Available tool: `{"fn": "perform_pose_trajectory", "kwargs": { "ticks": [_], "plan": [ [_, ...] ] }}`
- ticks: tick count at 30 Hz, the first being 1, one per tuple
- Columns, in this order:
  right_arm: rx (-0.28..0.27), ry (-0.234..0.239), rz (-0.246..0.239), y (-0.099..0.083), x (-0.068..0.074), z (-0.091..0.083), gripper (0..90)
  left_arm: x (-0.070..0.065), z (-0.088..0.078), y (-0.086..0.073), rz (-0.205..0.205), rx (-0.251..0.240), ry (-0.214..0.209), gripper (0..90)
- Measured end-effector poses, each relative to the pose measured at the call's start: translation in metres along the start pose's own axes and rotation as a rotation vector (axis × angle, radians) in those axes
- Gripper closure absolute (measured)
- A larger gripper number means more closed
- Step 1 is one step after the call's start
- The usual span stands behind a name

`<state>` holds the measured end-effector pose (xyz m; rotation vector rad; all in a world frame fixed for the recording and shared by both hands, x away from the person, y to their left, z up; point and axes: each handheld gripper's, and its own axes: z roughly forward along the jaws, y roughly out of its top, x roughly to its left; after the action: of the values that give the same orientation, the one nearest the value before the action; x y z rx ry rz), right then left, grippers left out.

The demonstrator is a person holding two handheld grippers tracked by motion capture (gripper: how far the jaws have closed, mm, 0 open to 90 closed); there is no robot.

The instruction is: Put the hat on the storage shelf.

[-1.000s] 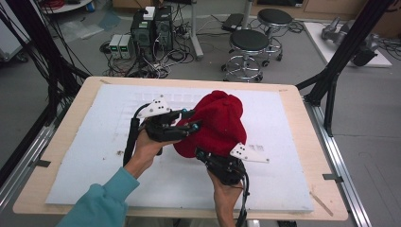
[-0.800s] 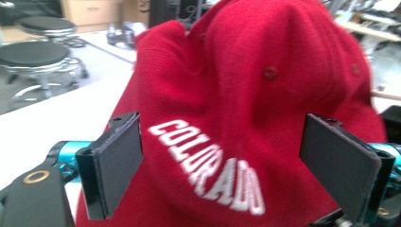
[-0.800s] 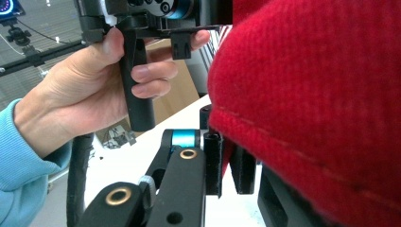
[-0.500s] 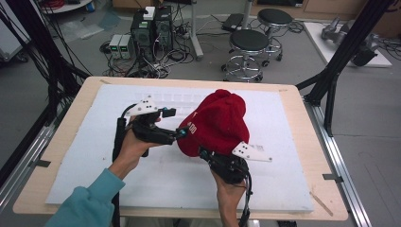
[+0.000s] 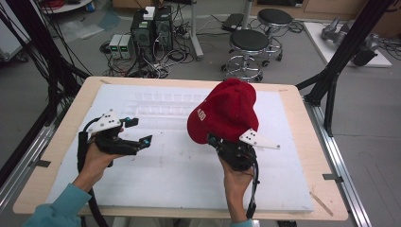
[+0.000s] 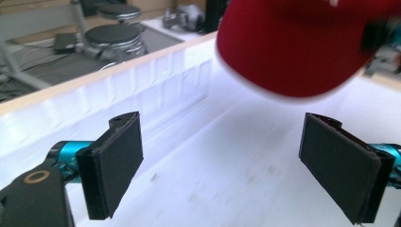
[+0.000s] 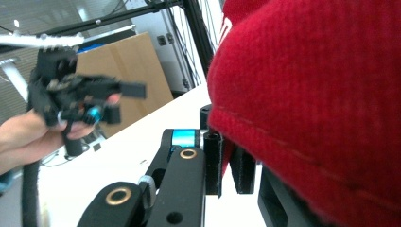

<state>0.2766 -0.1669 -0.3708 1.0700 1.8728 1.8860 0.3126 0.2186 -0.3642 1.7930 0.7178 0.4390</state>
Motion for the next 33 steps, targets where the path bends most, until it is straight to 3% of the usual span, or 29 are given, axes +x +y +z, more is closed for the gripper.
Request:
{"fn": "perform_pose_trajectory", "kwargs": {
  "ticks": [4,10,12,17,29,33],
  "plan": [
    [0.004,-0.022,-0.029,0.012,-0.004,0.005,85.3,0.012,-0.014,-0.023,-0.025,0.004,0.022,14.7],
    [0.028,-0.054,-0.061,0.028,-0.013,0.016,85.3,0.019,-0.026,-0.052,-0.024,0.008,0.049,14.8],
    [0.046,-0.062,-0.067,0.031,-0.016,0.020,85.3,0.021,-0.030,-0.059,-0.023,-0.012,0.062,14.7],
    [0.073,-0.070,-0.064,0.039,-0.027,0.033,85.3,0.023,-0.038,-0.069,-0.023,-0.063,0.099,14.8],
    [0.122,-0.129,-0.099,0.059,-0.051,0.053,85.3,0.030,-0.045,-0.092,-0.058,-0.093,0.140,14.8],
    [0.144,-0.150,-0.108,0.066,-0.060,0.059,85.3,0.030,-0.047,-0.094,-0.044,-0.112,0.151,14.7]
  ]
}}
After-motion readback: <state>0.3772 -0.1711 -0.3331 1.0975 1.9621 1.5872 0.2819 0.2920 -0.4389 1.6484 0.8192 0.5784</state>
